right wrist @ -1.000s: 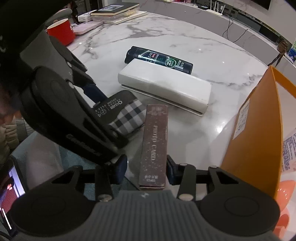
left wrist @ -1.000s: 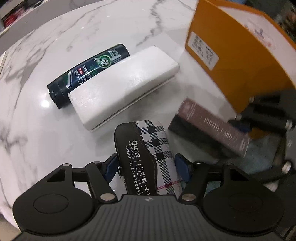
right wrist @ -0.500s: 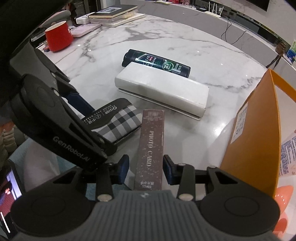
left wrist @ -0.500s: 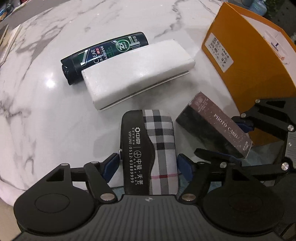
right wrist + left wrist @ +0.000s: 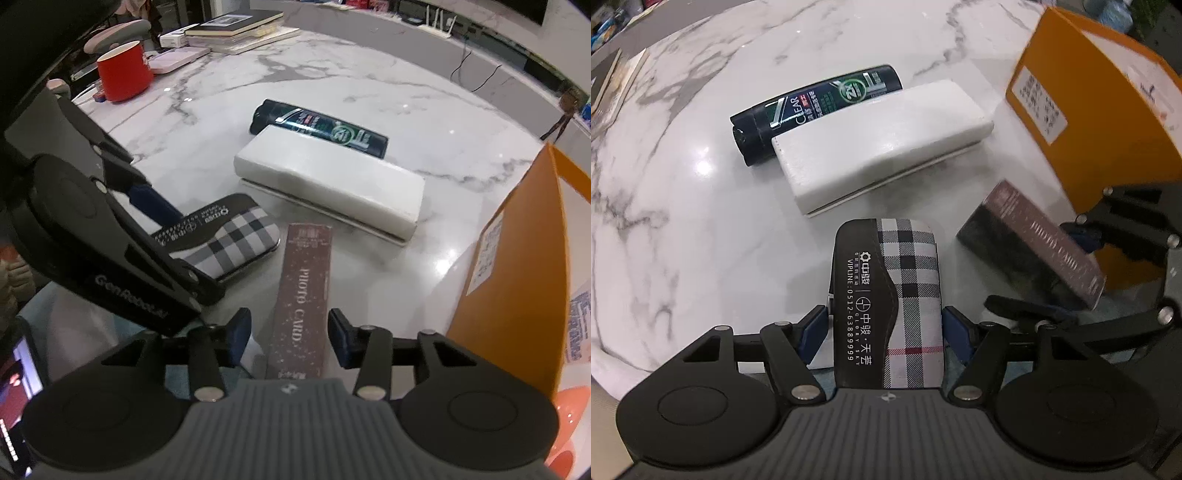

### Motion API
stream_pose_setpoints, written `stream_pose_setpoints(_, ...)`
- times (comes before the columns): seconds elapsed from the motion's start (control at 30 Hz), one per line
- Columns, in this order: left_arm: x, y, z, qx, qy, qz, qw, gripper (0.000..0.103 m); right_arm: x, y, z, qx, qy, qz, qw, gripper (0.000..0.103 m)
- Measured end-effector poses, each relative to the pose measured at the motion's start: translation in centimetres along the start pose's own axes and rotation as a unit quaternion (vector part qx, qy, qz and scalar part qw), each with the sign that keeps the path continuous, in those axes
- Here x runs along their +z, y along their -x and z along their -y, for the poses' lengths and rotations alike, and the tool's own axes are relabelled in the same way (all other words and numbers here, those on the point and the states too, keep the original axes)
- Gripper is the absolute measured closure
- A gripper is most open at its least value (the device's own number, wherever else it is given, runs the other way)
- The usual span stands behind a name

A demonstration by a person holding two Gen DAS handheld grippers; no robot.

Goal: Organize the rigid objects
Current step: 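Carry the plaid case with the left tool while the right tool carries the PHOTO CARD box over the box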

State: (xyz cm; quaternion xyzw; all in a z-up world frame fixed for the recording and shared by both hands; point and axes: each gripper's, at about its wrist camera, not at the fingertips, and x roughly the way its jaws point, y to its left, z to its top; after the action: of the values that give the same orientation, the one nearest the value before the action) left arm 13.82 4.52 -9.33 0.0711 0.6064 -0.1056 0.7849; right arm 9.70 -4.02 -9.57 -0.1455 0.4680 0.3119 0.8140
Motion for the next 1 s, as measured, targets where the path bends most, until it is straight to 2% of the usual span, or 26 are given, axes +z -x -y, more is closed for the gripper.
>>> stream_pose_setpoints(0.1,0.1,0.0,-0.1,0.002,-0.012,-0.003,0.9999,0.025,0.0,-0.1,0.0,0.003,-0.001,-0.006,1.000,0.059)
stream_pose_setpoints(0.2,-0.1,-0.2,0.1,0.013,-0.041,-0.004,0.9991,0.021,0.0,0.0,0.1,-0.001,-0.001,-0.005,1.000,0.067)
stream_pose_setpoints(0.33,-0.3,-0.6,0.6,0.025,-0.052,-0.006,0.9983,0.021,0.5,0.1,0.6,0.004,-0.023,0.004,1.000,0.068)
stream_pose_setpoints(0.37,-0.4,-0.7,0.8,0.030,-0.060,-0.004,0.9978,0.017,0.6,0.0,0.7,0.003,-0.028,0.007,1.000,0.069)
stream_pose_setpoints(0.43,-0.5,-0.6,1.0,0.029,-0.050,0.004,0.9983,0.019,0.8,-0.2,0.9,0.000,-0.036,0.009,0.999,0.075)
stream_pose_setpoints(0.47,-0.4,-0.5,0.9,0.024,-0.043,0.006,0.9988,0.025,0.9,-0.3,1.0,0.000,-0.042,0.009,0.999,0.076)
stream_pose_setpoints(0.6,-0.6,-0.3,1.1,0.028,-0.043,0.015,0.9986,0.026,1.0,-0.6,1.1,-0.005,-0.053,0.015,0.998,0.081)
stream_pose_setpoints(0.8,-0.9,0.5,1.7,0.039,-0.053,0.044,0.9969,0.026,0.9,0.5,1.0,-0.005,-0.057,0.031,0.998,0.081)
stream_pose_setpoints(1.0,-0.5,3.1,2.4,0.031,-0.046,0.079,0.9954,0.026,1.0,3.0,2.0,0.003,-0.089,0.060,0.994,0.081)
